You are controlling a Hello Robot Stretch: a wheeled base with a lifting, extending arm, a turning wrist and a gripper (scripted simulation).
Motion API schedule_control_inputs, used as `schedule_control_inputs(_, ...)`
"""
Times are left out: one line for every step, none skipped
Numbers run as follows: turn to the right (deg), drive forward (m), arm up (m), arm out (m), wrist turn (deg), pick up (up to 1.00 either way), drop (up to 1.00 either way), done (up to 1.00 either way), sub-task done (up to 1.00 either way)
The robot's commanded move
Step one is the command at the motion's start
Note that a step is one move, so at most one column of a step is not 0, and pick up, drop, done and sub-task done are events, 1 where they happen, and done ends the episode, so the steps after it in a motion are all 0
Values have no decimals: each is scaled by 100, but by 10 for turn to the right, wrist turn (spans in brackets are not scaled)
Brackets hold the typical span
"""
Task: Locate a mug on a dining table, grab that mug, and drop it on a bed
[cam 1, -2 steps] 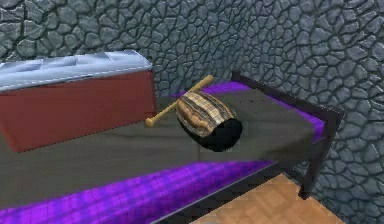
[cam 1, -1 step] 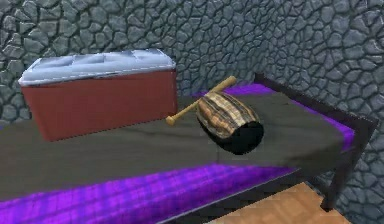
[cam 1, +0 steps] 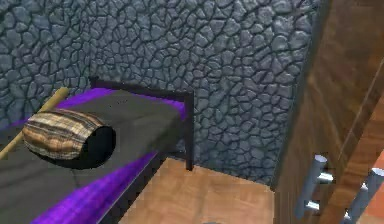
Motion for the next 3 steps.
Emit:
schedule_control_inputs(450,0,0,0,0,0,0,0,0)
schedule_control_inputs(450,0,0,0,0,0,0,0,0)
schedule_control_inputs(270,0,0,0,0,0,0,0,0)
